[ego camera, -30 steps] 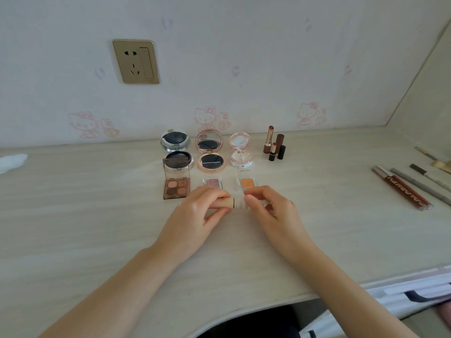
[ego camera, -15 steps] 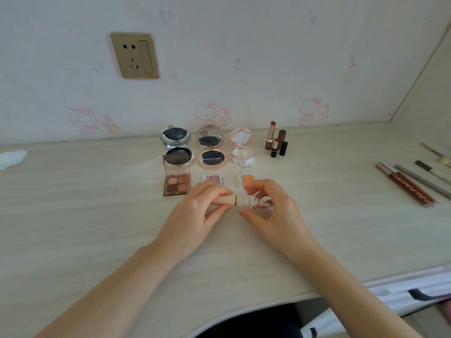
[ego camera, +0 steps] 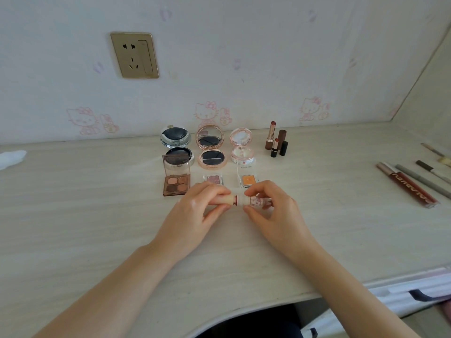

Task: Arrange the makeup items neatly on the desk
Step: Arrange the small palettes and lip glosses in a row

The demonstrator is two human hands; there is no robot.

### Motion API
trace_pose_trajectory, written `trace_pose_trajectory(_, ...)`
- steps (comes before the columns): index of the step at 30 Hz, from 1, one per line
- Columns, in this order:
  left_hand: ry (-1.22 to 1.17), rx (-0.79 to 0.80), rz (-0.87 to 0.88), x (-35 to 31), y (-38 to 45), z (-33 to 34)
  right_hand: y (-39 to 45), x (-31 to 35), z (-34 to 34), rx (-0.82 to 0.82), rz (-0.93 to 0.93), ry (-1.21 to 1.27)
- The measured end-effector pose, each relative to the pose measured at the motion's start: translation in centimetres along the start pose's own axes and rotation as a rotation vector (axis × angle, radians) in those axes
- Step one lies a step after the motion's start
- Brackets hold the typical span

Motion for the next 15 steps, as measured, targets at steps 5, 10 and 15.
trace_pose_trajectory(5,-0.011,-0.013,-0.005,0.1,0.0,-0.2,0.0,-0.6,0.1,0.005,0.068,0.097)
trace_pose_trajectory(10,-0.019,-0.015,0.002,0.0,0.0,-0.3,0.0,-1.2,0.0,-0.007,0.136,0.115)
trace_pose_trajectory(15,-0.013,0.003,-0.017,0.3,0.0,-0.1,0.1,-1.1,0.1,-0.009,0.105,0.126)
Point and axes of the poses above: each hand's wrist, its own y-axis towards the middle knuckle, its own z-axis out of the palm, x = y × z, the point moved 9 cm from there along y, towards the middle knuckle, and after that the axes turned 7 degrees about x, right-handed, at the moved point
